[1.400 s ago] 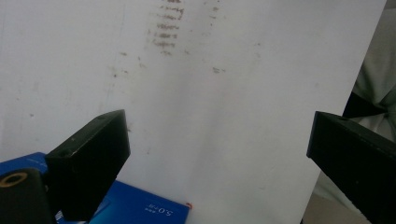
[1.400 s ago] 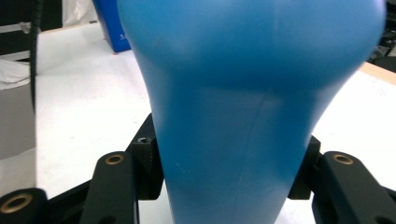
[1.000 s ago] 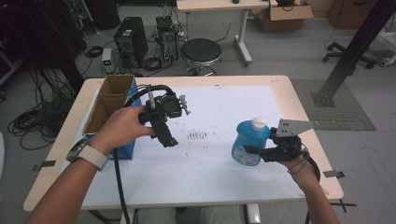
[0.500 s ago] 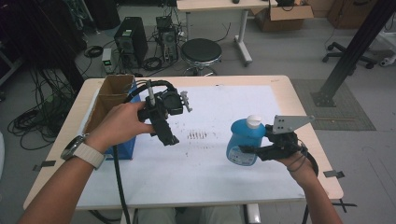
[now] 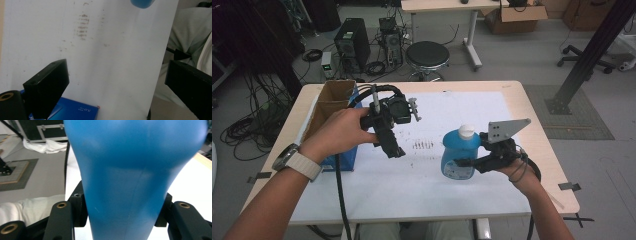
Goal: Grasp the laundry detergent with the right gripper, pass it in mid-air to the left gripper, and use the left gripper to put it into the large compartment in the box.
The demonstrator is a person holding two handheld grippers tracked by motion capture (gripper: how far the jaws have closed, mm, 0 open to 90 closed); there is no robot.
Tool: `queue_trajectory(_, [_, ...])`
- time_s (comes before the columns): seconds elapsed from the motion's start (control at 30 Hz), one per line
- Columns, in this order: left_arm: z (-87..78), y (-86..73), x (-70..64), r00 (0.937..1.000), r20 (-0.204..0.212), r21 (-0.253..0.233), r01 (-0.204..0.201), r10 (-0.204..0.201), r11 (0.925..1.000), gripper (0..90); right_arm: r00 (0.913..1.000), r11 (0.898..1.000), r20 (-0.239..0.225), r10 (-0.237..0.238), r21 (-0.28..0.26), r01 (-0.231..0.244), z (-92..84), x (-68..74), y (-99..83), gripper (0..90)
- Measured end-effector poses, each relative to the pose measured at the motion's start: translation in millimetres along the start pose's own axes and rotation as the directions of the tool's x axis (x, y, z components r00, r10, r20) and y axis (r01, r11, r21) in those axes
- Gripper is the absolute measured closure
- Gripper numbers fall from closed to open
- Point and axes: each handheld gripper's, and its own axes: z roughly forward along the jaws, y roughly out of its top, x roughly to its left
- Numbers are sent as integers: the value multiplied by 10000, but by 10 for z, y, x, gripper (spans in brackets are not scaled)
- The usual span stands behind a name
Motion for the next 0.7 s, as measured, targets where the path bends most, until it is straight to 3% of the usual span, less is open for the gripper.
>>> queue_trajectory(0.3, [-58, 25, -52, 9996, 111, -13, -276, 276, 9996, 59, 9960, 9994, -825, -338, -21, 337, 165, 7, 94, 448])
queue_trajectory(0.7, [-85, 125, -133, 9972, 412, 21, -628, 626, 9980, 61, 9891, 9983, -1353, -575, -94, 567, 306, 26, 142, 448])
